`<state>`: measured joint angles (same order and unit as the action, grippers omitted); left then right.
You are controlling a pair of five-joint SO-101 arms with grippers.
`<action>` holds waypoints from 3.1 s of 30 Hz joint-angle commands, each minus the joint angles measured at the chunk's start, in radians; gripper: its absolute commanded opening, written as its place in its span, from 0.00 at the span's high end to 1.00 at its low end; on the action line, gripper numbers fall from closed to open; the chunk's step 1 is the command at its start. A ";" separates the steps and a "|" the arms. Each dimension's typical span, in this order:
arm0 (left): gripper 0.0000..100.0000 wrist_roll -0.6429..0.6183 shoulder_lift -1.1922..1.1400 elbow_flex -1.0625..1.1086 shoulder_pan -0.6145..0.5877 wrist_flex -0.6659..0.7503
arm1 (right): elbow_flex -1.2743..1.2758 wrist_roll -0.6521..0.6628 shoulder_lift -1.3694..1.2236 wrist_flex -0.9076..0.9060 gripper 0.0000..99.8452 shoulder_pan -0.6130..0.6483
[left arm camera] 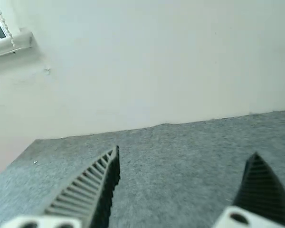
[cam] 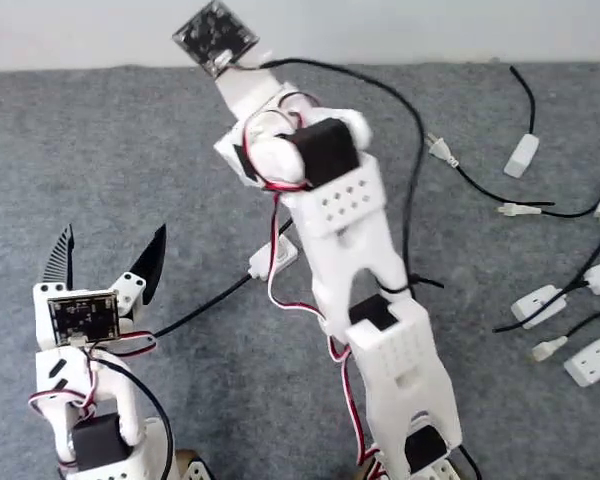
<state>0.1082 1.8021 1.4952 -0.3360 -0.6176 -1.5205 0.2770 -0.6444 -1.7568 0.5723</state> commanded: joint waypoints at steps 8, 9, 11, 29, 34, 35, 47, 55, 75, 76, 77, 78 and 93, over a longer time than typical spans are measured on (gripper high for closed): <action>0.60 0.015 0.014 -0.214 0.003 -0.292 | 0.407 -0.014 0.522 -0.045 0.70 -0.010; 0.60 0.015 0.015 -0.225 0.003 -0.310 | 0.477 -0.014 0.582 -0.045 0.70 -0.010; 0.60 0.029 0.015 -0.237 0.017 -0.344 | 0.614 -0.014 0.702 -0.045 0.70 -0.010; 0.60 0.078 0.026 -0.231 0.095 -0.614 | 2.028 0.009 1.862 0.228 0.70 -0.019; 0.60 0.077 0.026 -0.117 0.175 -0.606 | 2.259 0.109 2.121 0.348 0.70 -0.139; 0.60 0.077 0.026 -0.087 0.183 -0.580 | 2.308 0.115 2.155 0.371 0.70 -0.182; 0.60 0.078 0.025 0.131 0.247 -0.454 | 2.834 0.176 2.428 0.599 0.70 -0.427; 0.60 0.078 0.025 0.188 0.358 -0.473 | 3.115 0.184 2.457 0.671 0.70 -0.433; 0.60 0.077 0.023 0.188 0.433 -0.651 | 3.204 0.181 2.456 0.441 0.70 -0.435; 0.60 0.077 0.023 0.188 0.431 -0.651 | 3.204 0.181 2.456 0.441 0.70 -0.435; 0.60 0.077 0.023 0.188 0.431 -0.651 | 3.204 0.183 2.456 0.441 0.70 -0.435; 0.60 0.077 0.023 0.188 0.431 -0.651 | 3.204 0.183 2.456 0.441 0.70 -0.435; 0.60 0.077 0.023 0.188 0.433 -0.651 | 3.204 0.183 2.456 0.441 0.70 -0.432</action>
<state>0.1757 1.8021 1.6916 0.0921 -1.2605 1.6678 0.4488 1.7998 -1.3073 0.1458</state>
